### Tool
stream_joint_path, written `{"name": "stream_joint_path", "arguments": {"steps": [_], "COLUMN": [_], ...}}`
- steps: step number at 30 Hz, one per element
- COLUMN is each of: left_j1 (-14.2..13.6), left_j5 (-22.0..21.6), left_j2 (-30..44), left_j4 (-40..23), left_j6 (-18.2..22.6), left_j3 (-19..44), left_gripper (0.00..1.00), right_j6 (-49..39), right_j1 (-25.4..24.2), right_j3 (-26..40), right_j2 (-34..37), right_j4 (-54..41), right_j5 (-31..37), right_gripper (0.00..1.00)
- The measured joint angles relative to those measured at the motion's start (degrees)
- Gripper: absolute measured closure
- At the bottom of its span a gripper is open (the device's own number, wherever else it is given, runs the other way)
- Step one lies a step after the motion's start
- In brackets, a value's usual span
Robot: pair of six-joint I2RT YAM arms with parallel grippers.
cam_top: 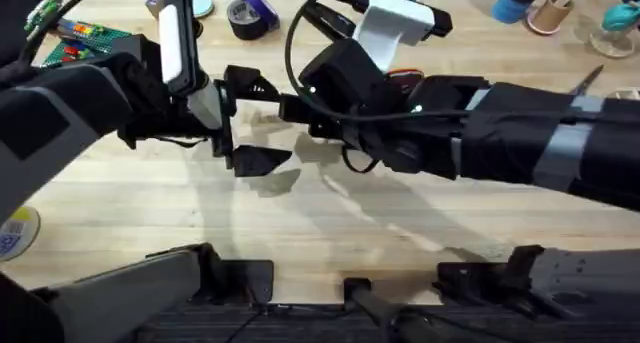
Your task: Unzip the bag, pick up the pens from the table one at a time and place them inside, then zip the bag closed.
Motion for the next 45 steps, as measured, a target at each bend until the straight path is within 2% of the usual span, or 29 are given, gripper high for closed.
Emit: {"name": "stream_joint_path", "arguments": {"steps": [17, 29, 31, 36, 45], "left_j1": [0.0, 0.0, 0.0, 0.0, 0.0], "left_j5": [0.0, 0.0, 0.0, 0.0, 0.0], "left_j2": [0.0, 0.0, 0.0, 0.0, 0.0], "left_j4": [0.0, 0.0, 0.0, 0.0, 0.0], "left_j6": [0.0, 0.0, 0.0, 0.0, 0.0], "left_j3": [0.0, 0.0, 0.0, 0.0, 0.0], "left_gripper": [0.006, 0.006, 0.006, 0.006, 0.006], "right_j6": [0.0, 0.0, 0.0, 0.0, 0.2], "right_j1": [0.0, 0.0, 0.0, 0.0, 0.0], "right_j3": [0.0, 0.0, 0.0, 0.0, 0.0], "right_j2": [3.8, 4.4, 4.4, 4.4, 4.4], "right_j4": [4.4, 4.7, 4.7, 4.7, 4.6], "right_j5": [0.8, 3.4, 3.6, 4.4, 4.9], "right_gripper": [0.046, 0.161, 0.227, 0.472, 0.953]}}
